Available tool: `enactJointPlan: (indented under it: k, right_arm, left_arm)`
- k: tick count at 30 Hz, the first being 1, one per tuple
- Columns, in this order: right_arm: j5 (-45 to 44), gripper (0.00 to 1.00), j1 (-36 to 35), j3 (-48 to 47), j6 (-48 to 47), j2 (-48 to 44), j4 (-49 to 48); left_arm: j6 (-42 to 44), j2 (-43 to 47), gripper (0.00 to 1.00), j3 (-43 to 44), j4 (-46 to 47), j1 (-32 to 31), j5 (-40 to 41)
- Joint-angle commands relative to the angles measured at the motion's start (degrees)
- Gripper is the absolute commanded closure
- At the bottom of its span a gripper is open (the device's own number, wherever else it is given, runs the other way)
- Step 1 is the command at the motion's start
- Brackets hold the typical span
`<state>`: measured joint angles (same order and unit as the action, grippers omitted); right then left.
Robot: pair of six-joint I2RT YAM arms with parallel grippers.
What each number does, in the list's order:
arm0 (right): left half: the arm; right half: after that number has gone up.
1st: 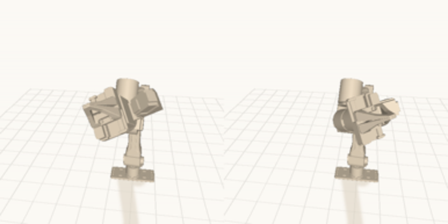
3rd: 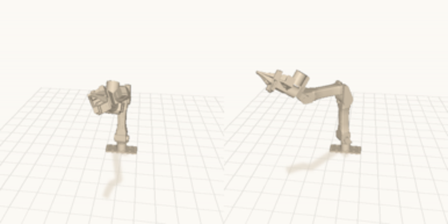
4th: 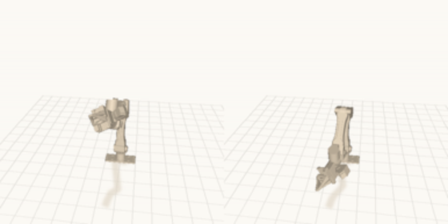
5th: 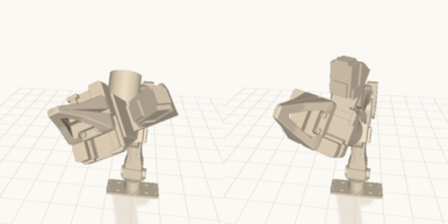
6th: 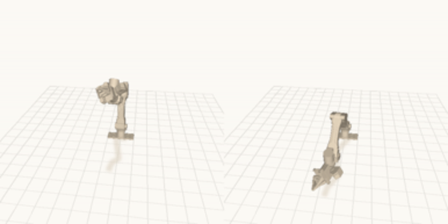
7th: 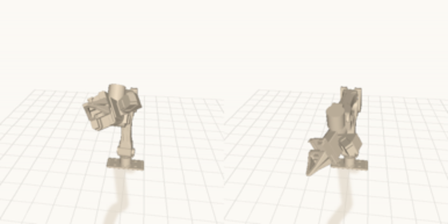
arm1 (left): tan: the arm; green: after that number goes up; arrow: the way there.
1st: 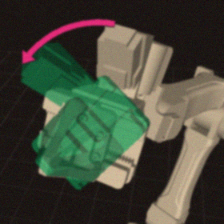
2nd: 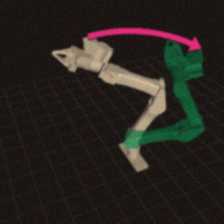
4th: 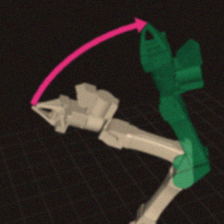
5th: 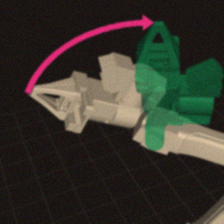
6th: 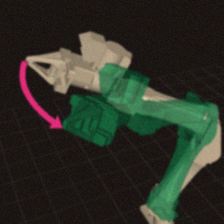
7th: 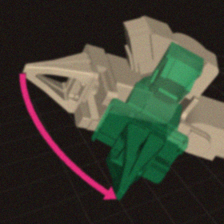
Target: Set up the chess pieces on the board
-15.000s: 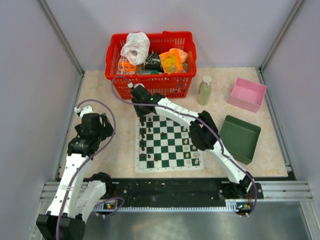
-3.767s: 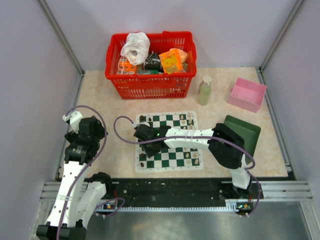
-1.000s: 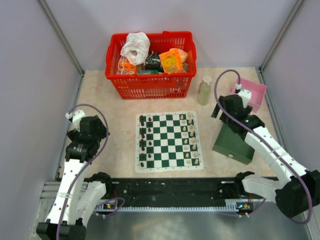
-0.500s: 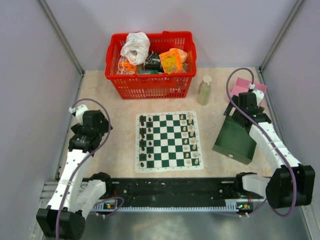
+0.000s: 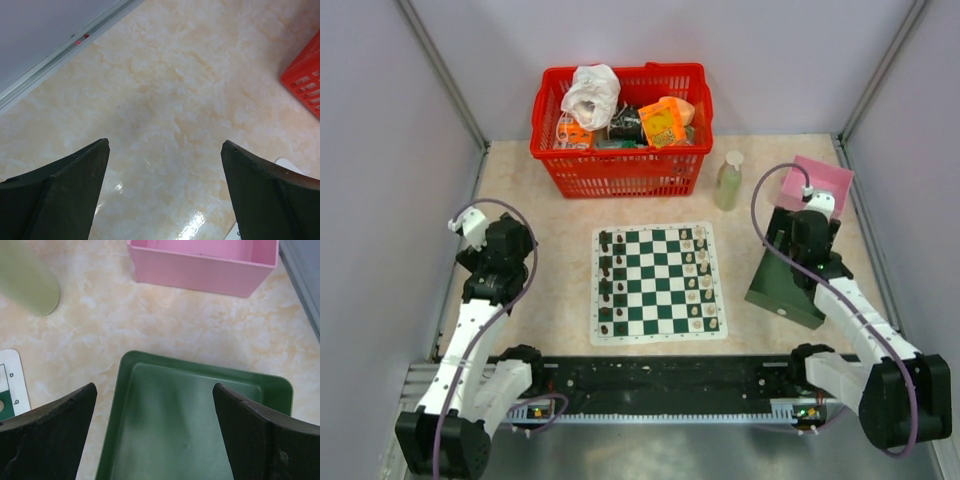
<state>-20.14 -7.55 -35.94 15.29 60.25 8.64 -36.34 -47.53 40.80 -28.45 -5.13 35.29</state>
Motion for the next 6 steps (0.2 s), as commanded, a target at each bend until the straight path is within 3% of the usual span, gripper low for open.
enactJointPlan:
  k: [1,6]
  right_arm:
    - [-6.0,0.01,-3.0,6.2,-8.9,-6.5,-18.4]
    - [-7.1,0.01,-2.9,9.4,-9.3,-9.2,-20.0]
  left_arm:
    - [-1.9,-1.2,0.01,-0.6,5.9,0.0,4.7]
    - [-2.1,-2.5,0.01,-1.6,9.5,-0.1,10.1]
